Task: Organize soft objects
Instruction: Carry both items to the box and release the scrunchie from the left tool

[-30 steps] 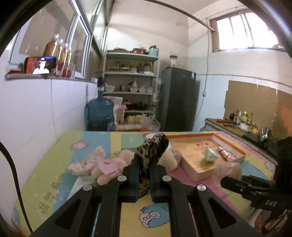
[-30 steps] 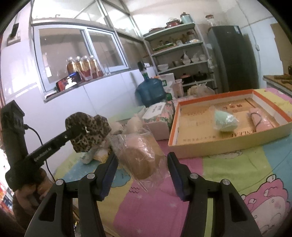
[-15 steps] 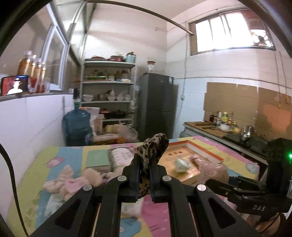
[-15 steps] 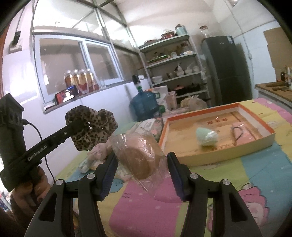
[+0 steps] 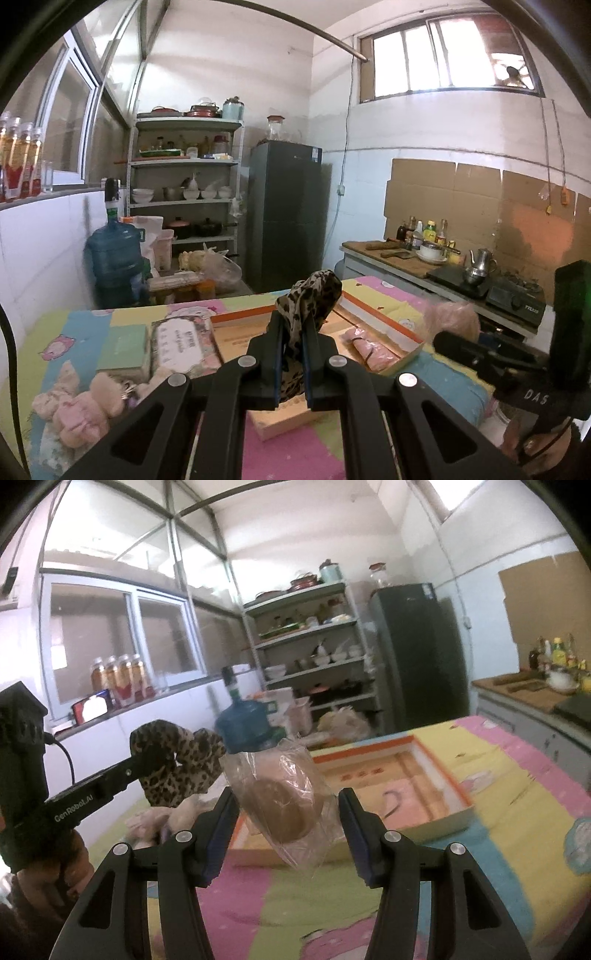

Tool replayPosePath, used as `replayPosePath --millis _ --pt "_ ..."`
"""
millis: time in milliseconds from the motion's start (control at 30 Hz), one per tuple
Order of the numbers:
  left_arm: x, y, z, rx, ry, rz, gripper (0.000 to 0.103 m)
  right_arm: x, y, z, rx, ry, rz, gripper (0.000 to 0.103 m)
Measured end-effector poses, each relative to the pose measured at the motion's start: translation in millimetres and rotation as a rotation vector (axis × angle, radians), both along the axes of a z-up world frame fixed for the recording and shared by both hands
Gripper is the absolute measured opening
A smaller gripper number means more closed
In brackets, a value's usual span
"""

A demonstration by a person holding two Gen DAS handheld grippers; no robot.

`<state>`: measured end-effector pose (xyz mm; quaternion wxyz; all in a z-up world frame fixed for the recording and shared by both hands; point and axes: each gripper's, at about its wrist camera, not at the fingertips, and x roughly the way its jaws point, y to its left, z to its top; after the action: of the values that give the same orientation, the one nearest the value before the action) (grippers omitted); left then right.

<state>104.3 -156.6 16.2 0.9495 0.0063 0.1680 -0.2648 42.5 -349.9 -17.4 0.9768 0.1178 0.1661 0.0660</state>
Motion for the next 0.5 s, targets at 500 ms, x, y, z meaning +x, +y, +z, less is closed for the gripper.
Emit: replayPosePath --millis 500 --pt "53 -58 -9 0.023 0.052 0.010 0.009 46 -47 11 -0.060 0.016 -0.039 0.057"
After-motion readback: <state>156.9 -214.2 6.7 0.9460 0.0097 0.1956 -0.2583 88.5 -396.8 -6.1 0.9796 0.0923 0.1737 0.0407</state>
